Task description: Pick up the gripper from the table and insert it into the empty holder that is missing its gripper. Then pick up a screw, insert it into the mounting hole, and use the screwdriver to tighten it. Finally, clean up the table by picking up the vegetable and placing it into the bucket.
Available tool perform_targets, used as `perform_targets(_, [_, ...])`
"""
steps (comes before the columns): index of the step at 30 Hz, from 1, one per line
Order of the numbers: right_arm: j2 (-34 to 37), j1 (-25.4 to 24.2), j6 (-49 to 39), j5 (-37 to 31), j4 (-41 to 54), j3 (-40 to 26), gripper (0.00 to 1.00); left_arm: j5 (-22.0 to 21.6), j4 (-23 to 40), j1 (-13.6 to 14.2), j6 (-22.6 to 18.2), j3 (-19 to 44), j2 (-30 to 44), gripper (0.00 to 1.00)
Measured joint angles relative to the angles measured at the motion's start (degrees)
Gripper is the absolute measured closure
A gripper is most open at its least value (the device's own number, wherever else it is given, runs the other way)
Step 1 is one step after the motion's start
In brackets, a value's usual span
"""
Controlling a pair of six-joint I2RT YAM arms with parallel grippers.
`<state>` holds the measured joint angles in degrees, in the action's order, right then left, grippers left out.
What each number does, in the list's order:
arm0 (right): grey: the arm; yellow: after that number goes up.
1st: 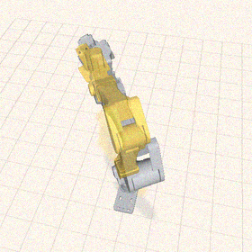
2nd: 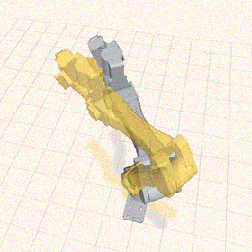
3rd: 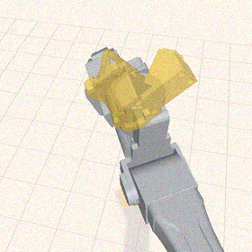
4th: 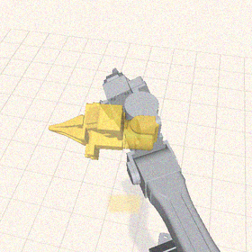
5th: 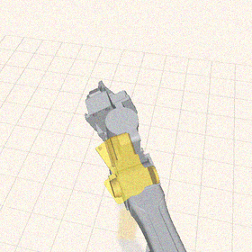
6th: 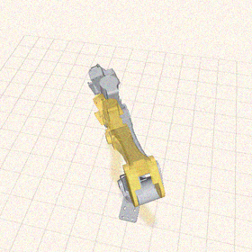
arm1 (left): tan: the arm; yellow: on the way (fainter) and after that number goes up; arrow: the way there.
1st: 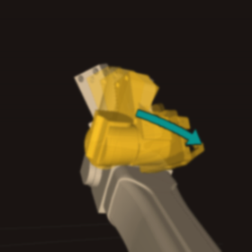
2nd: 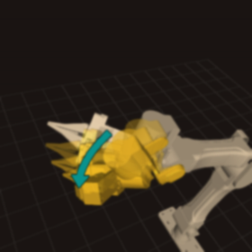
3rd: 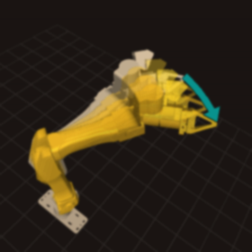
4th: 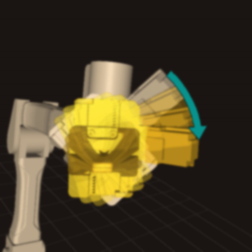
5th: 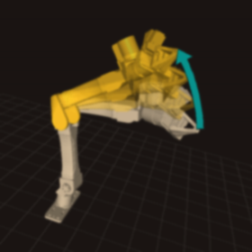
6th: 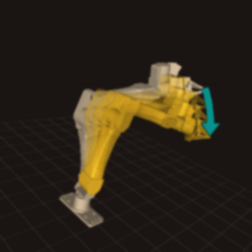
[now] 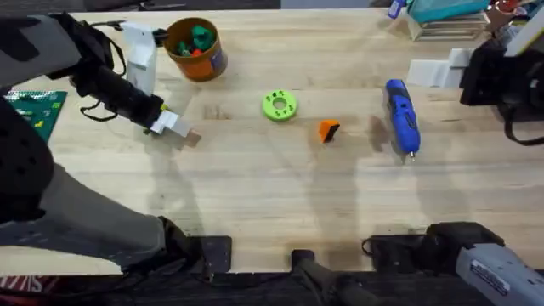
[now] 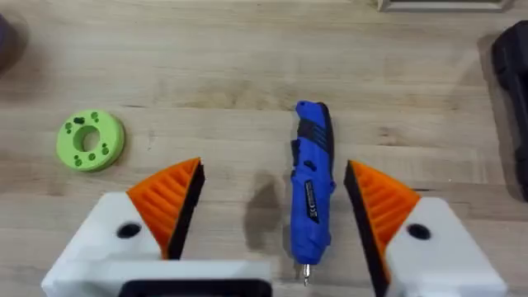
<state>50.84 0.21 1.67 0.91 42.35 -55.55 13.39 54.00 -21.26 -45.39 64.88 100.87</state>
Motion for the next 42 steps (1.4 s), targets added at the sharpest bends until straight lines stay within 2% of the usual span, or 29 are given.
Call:
perform_targets(5, [0.01, 0.00, 0.00, 0.00, 0.00, 0.00, 0.008, 7.16, 4.17, 0.00, -1.73, 0.00, -1.14, 0.015])
perform_targets(9, [0.01, 0.00, 0.00, 0.00, 0.00, 0.00, 0.008, 13.10, 5.09, 0.00, -2.20, 0.00, -3.71, 0.015])
perform_targets(16, [0.01, 0.00, 0.00, 0.00, 0.02, 0.00, 0.007, 19.48, 5.75, -0.09, -2.22, 0.00, -6.60, 0.014])
perform_targets(18, [0.01, 0.00, 0.00, 0.00, 0.02, 0.00, 0.008, 21.48, 6.05, -0.91, -2.65, 0.00, -7.14, 0.014])
perform_targets(22, [0.01, 0.00, 0.00, 0.00, 0.00, 0.00, 0.008, 25.93, 3.84, -3.17, -8.43, -2.78, -10.83, 0.015])
perform_targets(26, [0.01, 0.00, 0.00, 0.00, 0.02, 0.00, 0.008, 29.45, -5.19, -2.53, -16.84, -14.22, -22.81, 0.015])
perform_targets(28, [0.01, 0.00, 0.00, 0.00, 0.00, 0.00, 0.007, 31.08, -10.50, -1.82, -18.77, -20.60, -29.82, 0.014])
perform_targets(31, [0.01, 0.00, 0.00, 0.00, 0.02, 0.00, 0.008, 33.99, -17.79, -1.46, -18.99, -29.04, -38.79, 0.014])
perform_targets(35, [0.01, 0.00, 0.00, 0.00, 0.01, 0.00, 0.007, 38.01, -30.13, -1.49, -15.67, -39.42, -47.66, 0.013])
perform_targets(37, [0.01, 0.00, 0.00, 0.00, 0.02, 0.00, 0.008, 40.24, -38.45, -1.49, -12.79, -45.19, -51.58, 0.013])
perform_targets(42, [0.01, 0.00, 0.00, 0.00, 0.01, 0.00, 0.008, 44.24, -56.37, -1.49, -2.08, -57.17, -58.65, 0.015])
